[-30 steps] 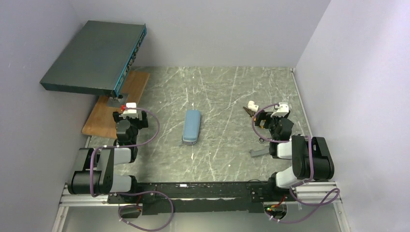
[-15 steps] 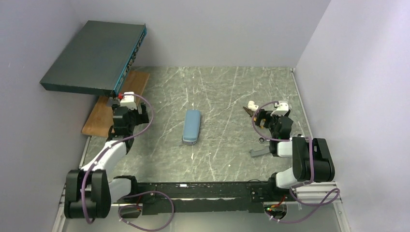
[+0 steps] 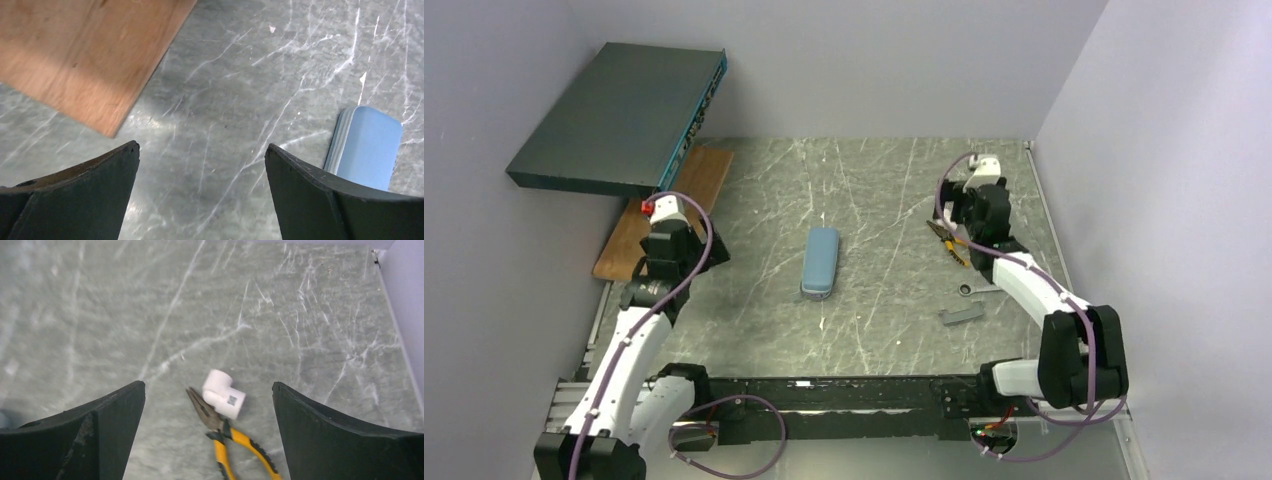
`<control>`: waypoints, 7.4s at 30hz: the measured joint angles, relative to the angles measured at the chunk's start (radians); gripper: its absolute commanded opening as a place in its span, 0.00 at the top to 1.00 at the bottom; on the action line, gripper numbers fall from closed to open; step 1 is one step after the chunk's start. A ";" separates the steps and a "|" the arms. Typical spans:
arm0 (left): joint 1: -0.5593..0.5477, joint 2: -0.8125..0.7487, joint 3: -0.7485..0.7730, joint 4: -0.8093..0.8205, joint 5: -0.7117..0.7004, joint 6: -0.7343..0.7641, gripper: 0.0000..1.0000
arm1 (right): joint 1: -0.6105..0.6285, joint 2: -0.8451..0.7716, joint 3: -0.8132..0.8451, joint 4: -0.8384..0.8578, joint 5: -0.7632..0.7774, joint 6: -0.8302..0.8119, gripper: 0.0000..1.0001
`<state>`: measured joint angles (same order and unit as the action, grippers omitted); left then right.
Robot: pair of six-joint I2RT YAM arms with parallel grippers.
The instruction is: Open the umbrella
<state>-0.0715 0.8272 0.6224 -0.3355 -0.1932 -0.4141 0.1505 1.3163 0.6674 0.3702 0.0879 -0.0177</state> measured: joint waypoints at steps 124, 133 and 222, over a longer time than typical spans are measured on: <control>-0.538 0.632 0.947 0.048 1.047 -0.534 0.39 | 0.164 -0.386 0.575 -0.567 -0.461 0.894 0.00; -0.546 0.562 0.911 0.153 1.067 -0.605 0.46 | 0.164 -0.324 0.542 -0.463 -0.529 0.982 0.00; -0.433 0.552 0.979 -0.177 0.811 -0.507 1.00 | 0.160 -0.352 0.505 -0.790 -0.623 0.687 0.00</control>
<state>-0.5049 1.3788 1.6016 -0.5121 0.6182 -0.9207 0.3103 0.9638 1.1721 -0.4198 -0.5350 0.6689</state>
